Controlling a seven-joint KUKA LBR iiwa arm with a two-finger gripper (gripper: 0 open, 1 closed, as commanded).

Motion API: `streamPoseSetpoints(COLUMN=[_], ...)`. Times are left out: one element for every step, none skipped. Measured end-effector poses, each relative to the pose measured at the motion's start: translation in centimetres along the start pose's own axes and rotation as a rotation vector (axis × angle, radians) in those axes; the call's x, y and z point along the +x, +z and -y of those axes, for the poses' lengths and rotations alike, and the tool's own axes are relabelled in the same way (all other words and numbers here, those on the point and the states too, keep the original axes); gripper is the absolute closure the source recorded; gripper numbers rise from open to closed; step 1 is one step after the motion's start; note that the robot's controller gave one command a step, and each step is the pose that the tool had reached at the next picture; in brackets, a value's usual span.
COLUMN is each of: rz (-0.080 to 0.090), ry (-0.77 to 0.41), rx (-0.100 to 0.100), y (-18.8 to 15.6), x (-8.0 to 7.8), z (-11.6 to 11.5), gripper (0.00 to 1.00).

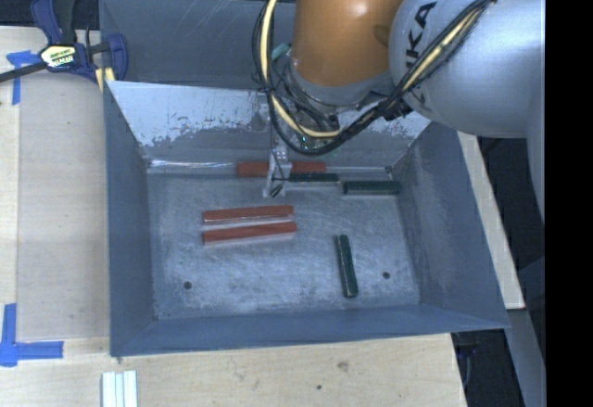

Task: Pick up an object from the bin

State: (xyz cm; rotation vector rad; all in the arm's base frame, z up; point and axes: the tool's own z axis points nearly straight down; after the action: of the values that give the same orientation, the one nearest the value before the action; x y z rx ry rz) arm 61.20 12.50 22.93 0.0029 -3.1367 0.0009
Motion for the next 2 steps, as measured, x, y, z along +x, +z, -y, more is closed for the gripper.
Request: streamPoseSetpoints(rz=[-0.001,0.006], ry=[0.121,0.098], rx=[-0.001,-0.002], y=[16.3,12.7], x=[3.1,4.8], z=[2.1,0.4], gripper=[0.00,0.00])
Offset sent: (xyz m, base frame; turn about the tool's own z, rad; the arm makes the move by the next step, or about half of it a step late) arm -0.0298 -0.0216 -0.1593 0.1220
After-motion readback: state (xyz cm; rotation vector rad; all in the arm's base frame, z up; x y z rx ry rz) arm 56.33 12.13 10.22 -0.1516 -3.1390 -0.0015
